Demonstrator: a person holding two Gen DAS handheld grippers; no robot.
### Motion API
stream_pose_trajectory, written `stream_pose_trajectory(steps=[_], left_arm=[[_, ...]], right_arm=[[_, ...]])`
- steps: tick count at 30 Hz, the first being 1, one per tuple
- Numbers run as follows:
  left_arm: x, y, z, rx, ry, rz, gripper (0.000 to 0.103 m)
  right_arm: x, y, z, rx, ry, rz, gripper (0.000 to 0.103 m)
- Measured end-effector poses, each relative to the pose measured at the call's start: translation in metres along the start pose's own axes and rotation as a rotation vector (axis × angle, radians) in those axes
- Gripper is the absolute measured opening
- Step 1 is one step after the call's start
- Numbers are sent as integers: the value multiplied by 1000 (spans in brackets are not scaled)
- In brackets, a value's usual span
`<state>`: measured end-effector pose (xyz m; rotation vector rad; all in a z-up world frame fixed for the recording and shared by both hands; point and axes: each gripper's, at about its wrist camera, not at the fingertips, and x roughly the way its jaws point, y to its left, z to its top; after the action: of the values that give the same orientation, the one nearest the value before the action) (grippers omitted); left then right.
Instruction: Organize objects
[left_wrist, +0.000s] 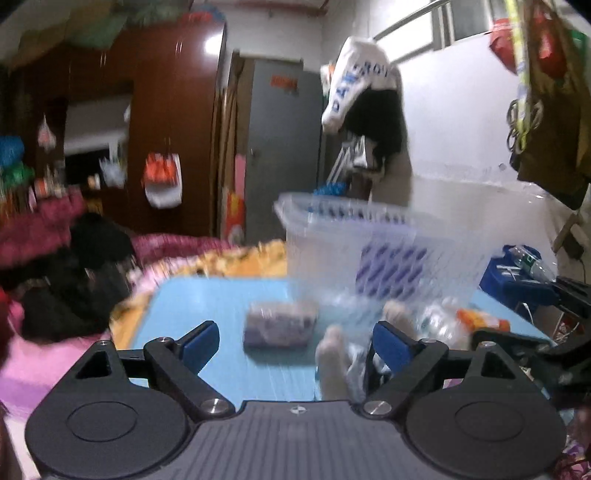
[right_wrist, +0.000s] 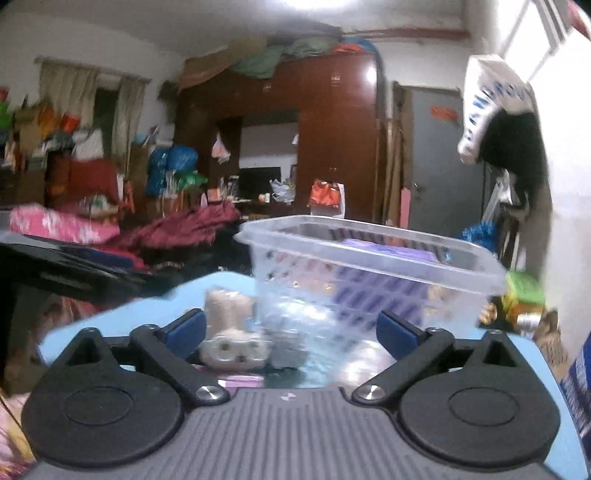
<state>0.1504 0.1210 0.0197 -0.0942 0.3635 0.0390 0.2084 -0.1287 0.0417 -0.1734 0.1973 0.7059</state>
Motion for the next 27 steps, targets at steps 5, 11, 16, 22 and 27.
stream_pose_trajectory(steps=[5, 11, 16, 22, 27], left_arm=[[20, 11, -11, -29, 28, -11, 92], [24, 20, -17, -66, 33, -62, 84], [35, 19, -17, -86, 64, -99, 64], [41, 9, -16, -71, 68, -143, 21], [31, -3, -19, -46, 15, -167, 17]], right_arm=[[28, 20, 3, -57, 53, -7, 79], [27, 33, 0, -112, 30, -38, 66], [32, 35, -2, -140, 48, -65, 54], [32, 35, -7, -136, 67, -42, 26], [21, 12, -8, -63, 63, 0, 19]])
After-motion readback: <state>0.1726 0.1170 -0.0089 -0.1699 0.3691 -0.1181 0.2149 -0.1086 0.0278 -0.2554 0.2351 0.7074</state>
